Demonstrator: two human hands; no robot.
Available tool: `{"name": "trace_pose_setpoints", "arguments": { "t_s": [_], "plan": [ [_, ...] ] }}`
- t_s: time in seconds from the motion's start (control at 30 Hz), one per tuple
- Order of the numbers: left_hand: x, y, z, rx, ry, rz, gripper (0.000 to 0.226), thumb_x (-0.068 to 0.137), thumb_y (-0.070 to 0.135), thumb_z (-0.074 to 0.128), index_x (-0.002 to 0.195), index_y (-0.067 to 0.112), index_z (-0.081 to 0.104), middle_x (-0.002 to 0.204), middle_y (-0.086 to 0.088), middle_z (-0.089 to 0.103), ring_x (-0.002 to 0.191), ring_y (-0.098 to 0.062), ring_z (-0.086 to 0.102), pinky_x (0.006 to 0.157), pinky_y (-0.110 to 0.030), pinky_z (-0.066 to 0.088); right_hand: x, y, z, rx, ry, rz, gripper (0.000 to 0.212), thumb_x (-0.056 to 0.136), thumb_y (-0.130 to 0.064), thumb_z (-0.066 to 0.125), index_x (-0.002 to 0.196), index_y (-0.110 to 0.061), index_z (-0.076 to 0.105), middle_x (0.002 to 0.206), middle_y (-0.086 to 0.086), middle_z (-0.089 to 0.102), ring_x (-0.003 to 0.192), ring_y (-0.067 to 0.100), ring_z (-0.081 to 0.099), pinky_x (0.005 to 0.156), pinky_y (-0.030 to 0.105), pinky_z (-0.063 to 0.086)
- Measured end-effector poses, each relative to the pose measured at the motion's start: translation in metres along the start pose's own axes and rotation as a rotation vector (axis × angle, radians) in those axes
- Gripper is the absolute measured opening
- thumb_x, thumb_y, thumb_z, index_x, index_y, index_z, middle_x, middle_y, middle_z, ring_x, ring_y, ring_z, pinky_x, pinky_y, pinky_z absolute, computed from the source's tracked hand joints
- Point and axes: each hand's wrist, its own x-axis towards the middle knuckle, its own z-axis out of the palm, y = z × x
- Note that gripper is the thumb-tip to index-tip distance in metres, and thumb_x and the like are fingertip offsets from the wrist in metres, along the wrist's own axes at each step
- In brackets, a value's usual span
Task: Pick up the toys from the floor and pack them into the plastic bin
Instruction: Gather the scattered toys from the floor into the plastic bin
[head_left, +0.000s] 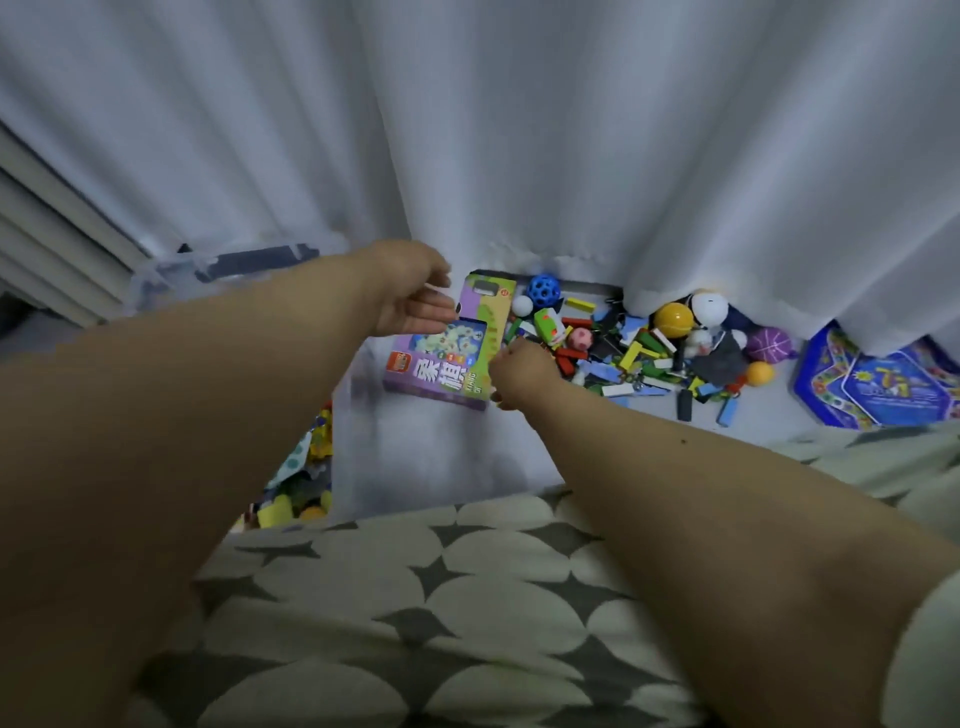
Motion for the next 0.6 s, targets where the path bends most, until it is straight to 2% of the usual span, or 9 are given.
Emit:
{"name": "trace_pose_setpoints", "arguments": {
  "t_s": [0.03, 0.13, 0.2, 0.27, 0.33, 0.4, 0.43, 0.5, 0.6],
  "plan": [
    [0.008, 0.0, 0.014, 0.001, -0.008, -0.01, 0.016, 0.097, 0.019, 0.045, 0.092, 0.007, 0.054, 0.085, -0.013, 0.061, 0.073, -0.02, 0.065, 0.067, -0.032, 0.055, 0.005, 0.013, -0.006, -0.147, -0.017, -0.014, 0.025, 0.097, -0.012, 0.046, 0.116, -0.002, 0.058, 0.122, 0.012, 0.06, 0.114, 0.028, 0.054, 0.078, 0.028, 0.039],
    [0.03, -0.011, 0.056, 0.063, -0.034, -0.04, 0.017, 0.098, 0.012, 0.044, 0.111, 0.004, 0.052, 0.082, -0.011, 0.057, 0.068, -0.017, 0.062, 0.066, -0.031, 0.054, 0.026, 0.051, -0.018, -0.207, -0.029, 0.112, 0.029, 0.098, -0.016, 0.047, 0.122, -0.004, 0.057, 0.126, 0.012, 0.058, 0.118, 0.028, 0.053, 0.079, 0.029, 0.037],
    [0.049, -0.027, 0.079, 0.141, -0.058, -0.075, 0.023, 0.098, 0.01, 0.045, 0.117, 0.0, 0.053, 0.081, -0.011, 0.058, 0.068, -0.018, 0.062, 0.071, -0.032, 0.056, 0.035, 0.077, -0.023, -0.043, -0.019, 0.21, 0.03, 0.096, -0.018, 0.048, 0.123, -0.006, 0.057, 0.125, 0.011, 0.059, 0.117, 0.028, 0.054, 0.09, 0.033, 0.044],
    [0.073, -0.048, 0.099, 0.184, -0.095, -0.103, 0.027, 0.097, 0.01, 0.045, 0.119, -0.003, 0.054, 0.087, -0.012, 0.063, 0.078, -0.023, 0.065, 0.086, -0.039, 0.055, 0.047, 0.105, -0.025, 0.191, 0.046, 0.316, 0.032, 0.093, -0.014, 0.049, 0.122, -0.003, 0.057, 0.124, 0.017, 0.059, 0.115, 0.032, 0.056, 0.093, 0.034, 0.048],
    [0.095, -0.067, 0.112, 0.306, -0.071, -0.082, 0.031, 0.099, 0.017, 0.043, 0.122, 0.0, 0.055, 0.109, -0.013, 0.065, 0.101, -0.027, 0.064, 0.093, -0.035, 0.049, 0.06, 0.131, -0.028, 0.085, 0.085, 0.324, 0.032, 0.091, -0.011, 0.049, 0.121, 0.0, 0.056, 0.123, 0.02, 0.059, 0.113, 0.035, 0.058, 0.092, 0.035, 0.05],
    [0.111, -0.086, 0.123, 0.821, -0.121, 0.044, 0.035, 0.101, 0.027, 0.039, 0.123, 0.006, 0.057, 0.122, -0.012, 0.061, 0.113, -0.028, 0.057, 0.092, -0.031, 0.044, 0.07, 0.151, -0.028, -0.035, 0.072, 0.315, 0.032, 0.091, -0.011, 0.051, 0.122, -0.001, 0.054, 0.123, 0.019, 0.058, 0.113, 0.035, 0.056, 0.091, 0.033, 0.046],
    [0.12, -0.093, 0.127, 0.899, -0.132, 0.043, 0.034, 0.101, 0.025, 0.041, 0.124, 0.006, 0.057, 0.123, -0.013, 0.06, 0.113, -0.028, 0.057, 0.092, -0.031, 0.045, 0.075, 0.157, -0.028, -0.055, 0.087, 0.297, 0.033, 0.09, -0.011, 0.053, 0.122, -0.002, 0.053, 0.123, 0.018, 0.056, 0.113, 0.034, 0.055, 0.089, 0.032, 0.044],
    [0.142, -0.105, 0.133, 0.728, -0.14, -0.042, 0.033, 0.095, 0.015, 0.05, 0.125, 0.002, 0.054, 0.122, -0.017, 0.06, 0.11, -0.03, 0.06, 0.092, -0.034, 0.05, 0.085, 0.167, -0.023, -0.072, 0.098, 0.28, 0.037, 0.088, -0.01, 0.055, 0.124, -0.006, 0.051, 0.125, 0.017, 0.053, 0.112, 0.033, 0.053, 0.086, 0.031, 0.042],
    [0.165, -0.125, 0.145, 0.839, -0.134, 0.033, 0.049, 0.088, 0.015, 0.061, 0.132, 0.001, 0.043, 0.131, -0.019, 0.051, 0.115, -0.033, 0.055, 0.095, -0.035, 0.048, 0.104, 0.176, -0.012, -0.111, 0.158, 0.244, 0.044, 0.085, -0.01, 0.058, 0.128, -0.011, 0.051, 0.126, 0.016, 0.045, 0.113, 0.035, 0.051, 0.088, 0.033, 0.043]
  ]
}}
